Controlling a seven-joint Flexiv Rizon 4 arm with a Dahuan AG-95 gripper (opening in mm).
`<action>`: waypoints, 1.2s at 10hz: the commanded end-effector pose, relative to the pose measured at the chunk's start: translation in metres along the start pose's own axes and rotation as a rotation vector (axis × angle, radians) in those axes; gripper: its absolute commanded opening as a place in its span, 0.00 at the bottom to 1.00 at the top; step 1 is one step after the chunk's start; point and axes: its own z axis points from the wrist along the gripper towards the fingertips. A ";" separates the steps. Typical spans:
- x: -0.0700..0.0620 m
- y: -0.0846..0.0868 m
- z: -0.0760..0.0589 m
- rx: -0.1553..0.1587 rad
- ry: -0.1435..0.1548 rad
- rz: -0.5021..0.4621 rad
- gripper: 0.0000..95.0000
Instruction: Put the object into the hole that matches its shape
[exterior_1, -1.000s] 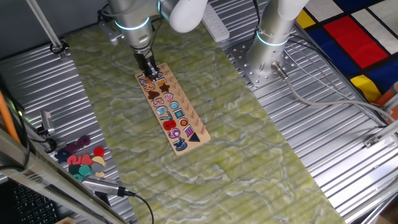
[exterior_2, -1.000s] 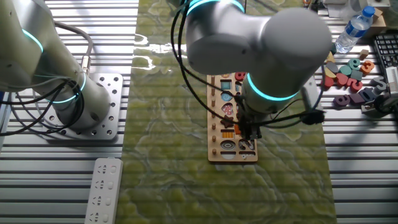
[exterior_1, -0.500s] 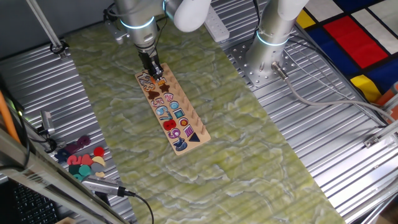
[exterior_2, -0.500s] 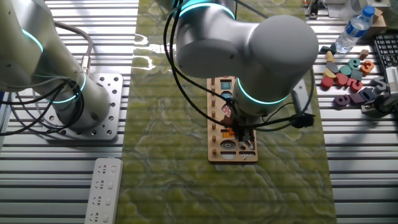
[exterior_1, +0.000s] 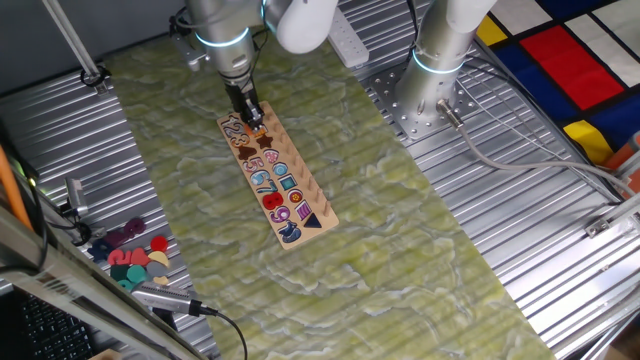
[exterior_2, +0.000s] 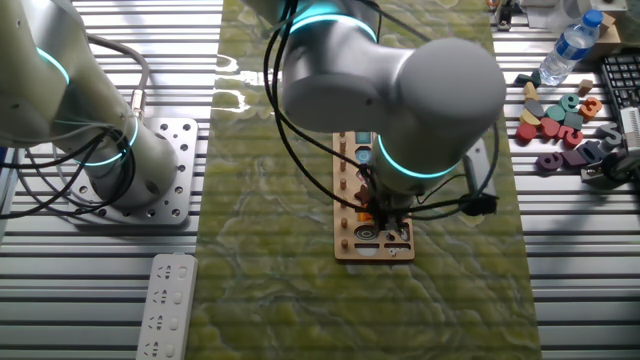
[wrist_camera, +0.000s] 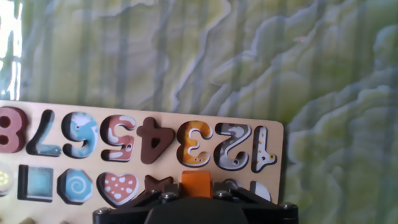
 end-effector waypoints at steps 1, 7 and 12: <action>0.000 0.000 0.002 -0.007 0.003 0.002 0.00; 0.007 0.001 0.008 -0.007 0.006 0.001 0.00; 0.008 0.001 0.012 -0.008 0.000 -0.010 0.00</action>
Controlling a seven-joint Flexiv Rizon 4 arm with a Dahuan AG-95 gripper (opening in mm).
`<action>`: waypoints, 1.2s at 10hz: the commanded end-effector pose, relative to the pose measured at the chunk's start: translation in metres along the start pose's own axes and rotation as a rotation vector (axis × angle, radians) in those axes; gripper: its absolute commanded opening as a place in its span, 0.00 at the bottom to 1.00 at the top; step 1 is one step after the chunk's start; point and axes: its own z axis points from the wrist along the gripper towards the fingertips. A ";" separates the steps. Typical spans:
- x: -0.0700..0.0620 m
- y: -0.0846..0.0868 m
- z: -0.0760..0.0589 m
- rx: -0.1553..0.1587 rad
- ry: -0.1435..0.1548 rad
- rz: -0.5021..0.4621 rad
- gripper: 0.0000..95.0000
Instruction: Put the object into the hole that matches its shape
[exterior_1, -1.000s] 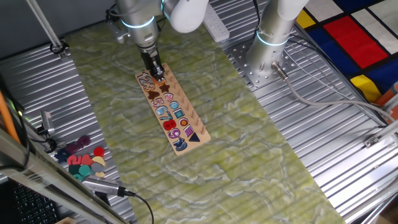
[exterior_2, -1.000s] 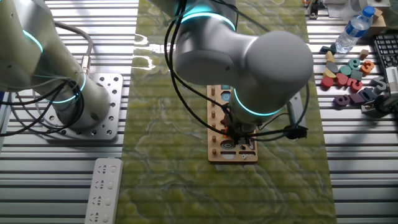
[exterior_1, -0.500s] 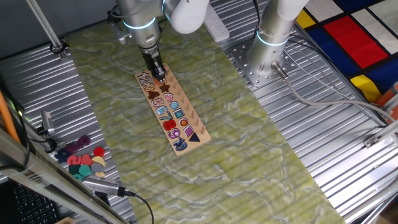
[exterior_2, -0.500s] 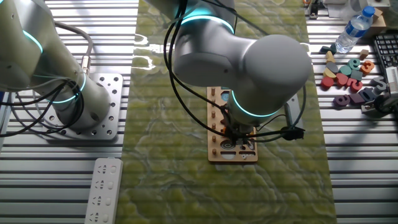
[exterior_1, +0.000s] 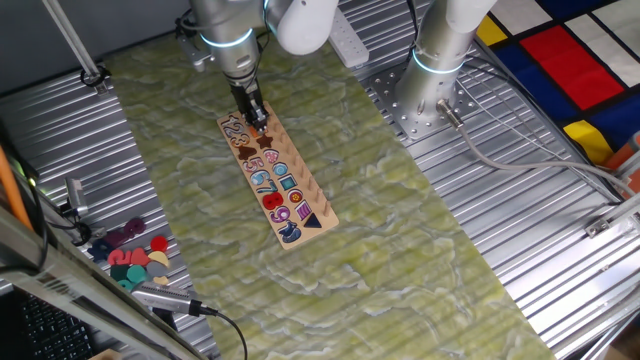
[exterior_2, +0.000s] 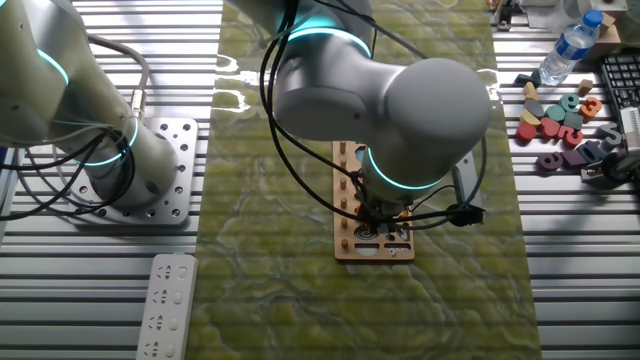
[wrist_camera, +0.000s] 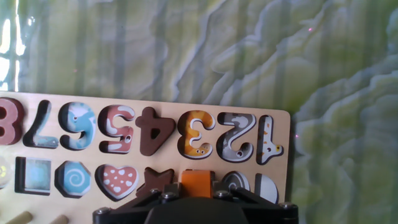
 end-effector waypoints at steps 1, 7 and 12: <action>0.000 0.000 0.000 0.000 0.000 -0.003 0.00; 0.001 -0.001 -0.001 0.003 0.013 0.018 0.00; 0.002 -0.001 -0.001 0.001 0.020 0.021 0.00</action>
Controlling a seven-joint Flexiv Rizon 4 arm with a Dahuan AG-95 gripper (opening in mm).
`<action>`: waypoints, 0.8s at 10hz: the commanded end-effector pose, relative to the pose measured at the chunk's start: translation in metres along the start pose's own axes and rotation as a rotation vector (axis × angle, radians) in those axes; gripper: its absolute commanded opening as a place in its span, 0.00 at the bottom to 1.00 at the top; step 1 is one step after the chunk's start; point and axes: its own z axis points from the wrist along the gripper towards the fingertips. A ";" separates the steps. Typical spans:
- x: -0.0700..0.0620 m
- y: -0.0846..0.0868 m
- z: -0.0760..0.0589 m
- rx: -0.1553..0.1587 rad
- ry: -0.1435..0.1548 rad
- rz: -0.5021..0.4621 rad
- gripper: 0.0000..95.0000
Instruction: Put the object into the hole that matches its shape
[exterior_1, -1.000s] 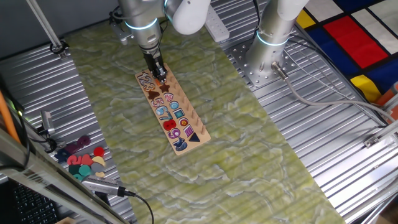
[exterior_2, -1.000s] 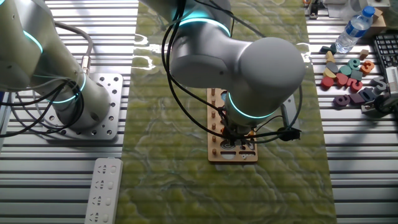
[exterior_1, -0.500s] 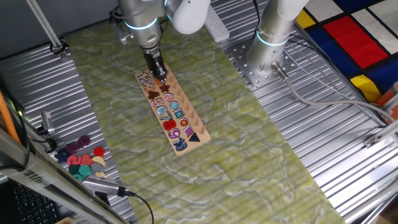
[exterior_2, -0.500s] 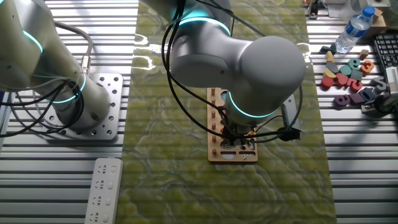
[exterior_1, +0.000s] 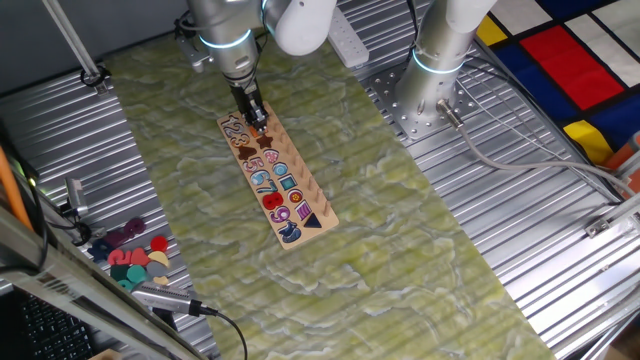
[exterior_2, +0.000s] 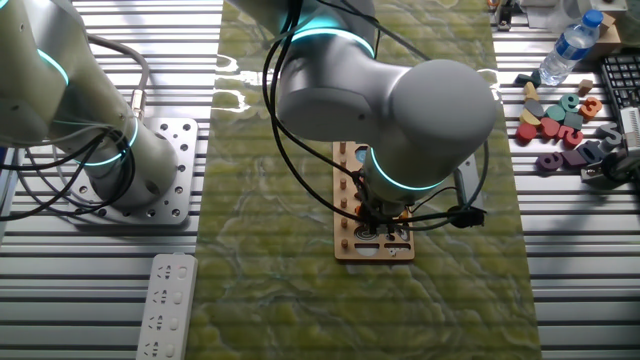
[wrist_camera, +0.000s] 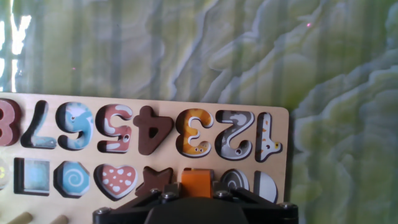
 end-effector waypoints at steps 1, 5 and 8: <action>0.000 0.000 0.000 -0.001 0.000 -0.001 0.00; 0.000 0.000 0.000 0.000 0.000 -0.037 0.00; 0.000 0.000 0.000 0.000 0.003 -0.017 0.00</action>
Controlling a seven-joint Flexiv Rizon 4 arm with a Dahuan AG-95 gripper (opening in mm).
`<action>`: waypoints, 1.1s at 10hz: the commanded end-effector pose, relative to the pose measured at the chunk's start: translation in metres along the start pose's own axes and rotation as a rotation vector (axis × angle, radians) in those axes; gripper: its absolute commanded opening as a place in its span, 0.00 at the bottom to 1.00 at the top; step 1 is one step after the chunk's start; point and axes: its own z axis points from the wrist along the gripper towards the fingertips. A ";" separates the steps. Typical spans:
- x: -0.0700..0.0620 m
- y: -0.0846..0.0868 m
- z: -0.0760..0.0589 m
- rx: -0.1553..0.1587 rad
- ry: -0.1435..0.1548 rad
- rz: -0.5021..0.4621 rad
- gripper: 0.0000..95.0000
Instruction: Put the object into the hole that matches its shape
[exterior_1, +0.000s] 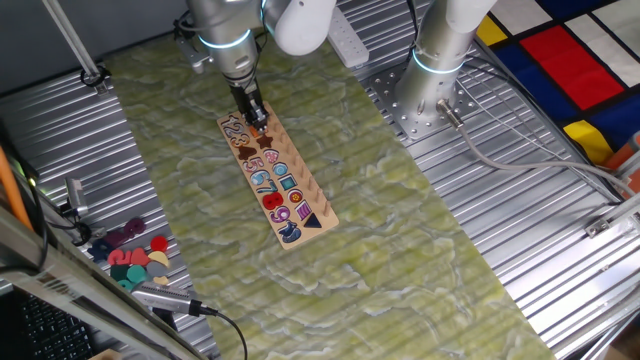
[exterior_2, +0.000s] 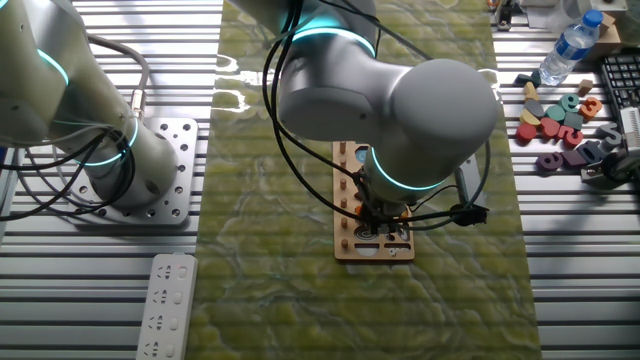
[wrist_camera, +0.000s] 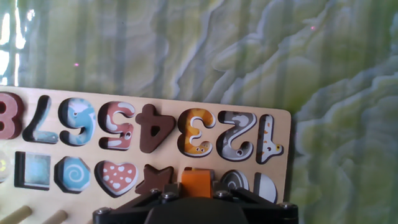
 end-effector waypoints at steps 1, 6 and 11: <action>0.000 0.000 0.000 0.004 0.002 0.017 0.00; 0.000 0.000 0.000 0.003 -0.002 0.026 0.00; 0.000 0.000 0.000 0.019 0.005 0.008 0.00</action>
